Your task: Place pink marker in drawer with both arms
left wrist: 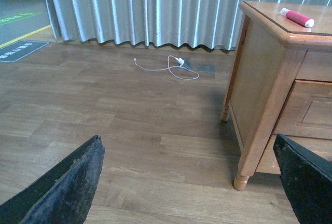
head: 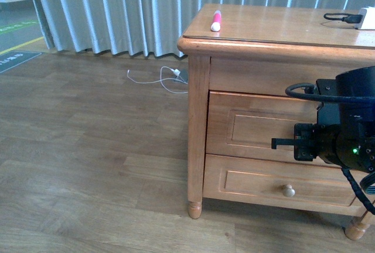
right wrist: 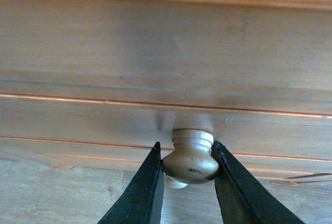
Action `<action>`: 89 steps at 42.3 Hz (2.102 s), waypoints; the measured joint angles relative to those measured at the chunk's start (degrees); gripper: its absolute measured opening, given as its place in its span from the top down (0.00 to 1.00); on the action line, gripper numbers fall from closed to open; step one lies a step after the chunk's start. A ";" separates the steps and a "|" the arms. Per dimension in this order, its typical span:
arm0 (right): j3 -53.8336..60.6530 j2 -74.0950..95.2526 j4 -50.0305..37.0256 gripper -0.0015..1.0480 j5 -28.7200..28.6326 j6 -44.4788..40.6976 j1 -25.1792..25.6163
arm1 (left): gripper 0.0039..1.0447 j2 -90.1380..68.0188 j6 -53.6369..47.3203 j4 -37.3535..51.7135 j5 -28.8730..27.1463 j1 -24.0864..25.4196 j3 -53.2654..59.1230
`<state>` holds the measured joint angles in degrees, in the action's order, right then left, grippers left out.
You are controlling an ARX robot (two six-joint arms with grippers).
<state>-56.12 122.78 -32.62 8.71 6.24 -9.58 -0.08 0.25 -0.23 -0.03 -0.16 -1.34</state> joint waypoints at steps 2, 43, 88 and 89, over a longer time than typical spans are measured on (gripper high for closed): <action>1.40 -0.96 -0.20 0.78 -1.20 -0.42 0.04 | 0.06 0.00 0.00 0.00 0.02 0.00 0.00; 37.64 -44.24 11.19 0.48 -20.46 -9.84 -0.37 | 0.06 0.00 0.00 0.00 0.02 0.00 0.00; 55.78 -121.20 31.43 0.46 -20.41 -6.95 21.38 | 0.06 0.02 0.00 0.00 0.02 0.00 0.00; 55.78 -121.20 31.41 0.41 -20.28 -6.88 21.35 | 0.06 0.02 0.00 0.00 0.02 0.00 0.00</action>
<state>-0.34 1.58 -1.21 -11.57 -0.64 11.77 -0.05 0.25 -0.23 -0.01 -0.16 -1.34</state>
